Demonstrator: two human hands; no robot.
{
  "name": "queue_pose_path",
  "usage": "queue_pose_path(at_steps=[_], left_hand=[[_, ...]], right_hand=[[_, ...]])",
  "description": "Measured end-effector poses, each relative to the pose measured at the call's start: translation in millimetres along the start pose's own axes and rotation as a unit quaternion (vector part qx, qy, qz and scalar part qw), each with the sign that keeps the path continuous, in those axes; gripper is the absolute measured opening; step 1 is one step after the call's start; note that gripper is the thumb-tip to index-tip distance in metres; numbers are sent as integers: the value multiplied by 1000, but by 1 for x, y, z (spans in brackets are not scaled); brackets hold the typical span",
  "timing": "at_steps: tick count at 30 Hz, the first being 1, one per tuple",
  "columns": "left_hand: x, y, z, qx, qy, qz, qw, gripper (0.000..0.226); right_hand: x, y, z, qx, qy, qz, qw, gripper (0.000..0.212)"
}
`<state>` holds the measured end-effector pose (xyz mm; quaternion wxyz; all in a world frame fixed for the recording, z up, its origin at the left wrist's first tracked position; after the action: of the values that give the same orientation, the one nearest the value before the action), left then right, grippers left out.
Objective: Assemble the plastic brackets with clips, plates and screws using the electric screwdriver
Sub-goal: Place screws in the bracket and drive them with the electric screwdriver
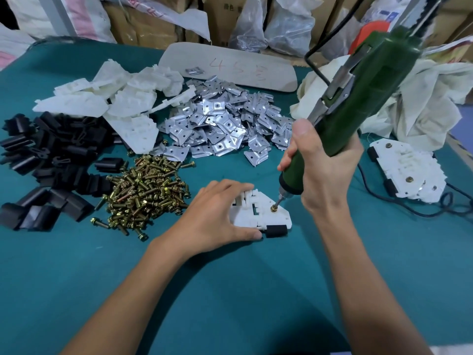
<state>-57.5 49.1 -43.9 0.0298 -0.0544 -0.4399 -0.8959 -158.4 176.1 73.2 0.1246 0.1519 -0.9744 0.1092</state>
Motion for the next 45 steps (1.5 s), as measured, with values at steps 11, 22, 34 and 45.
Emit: queue_pose_path(at_steps=[11,22,34,45], left_hand=[[0,1,0,-1,5,3,1000,96],[0,1,0,-26,8,16,1000,96],[0,1,-4,-42,8,32,999,97],[-1,4,0,-38,14,19,999,95]], right_hand=[[0,-9,5,-35,-33,-27,998,50],[0,2,8,-10,-24,46,999,30],[3,-2,11,-13,-36,17,999,46],[7,-9,7,-13,-49,-32,998,45]])
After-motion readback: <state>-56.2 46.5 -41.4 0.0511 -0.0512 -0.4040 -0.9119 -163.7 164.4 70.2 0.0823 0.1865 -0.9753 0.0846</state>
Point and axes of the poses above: each hand's wrist, its own x-axis towards the middle knuckle, its own y-axis out of the back of the hand, z = x × y, the point moved 9 cm from there along x, towards the middle knuckle, and after that the axes turned 8 degrees about -y, right-handed, at the moved point
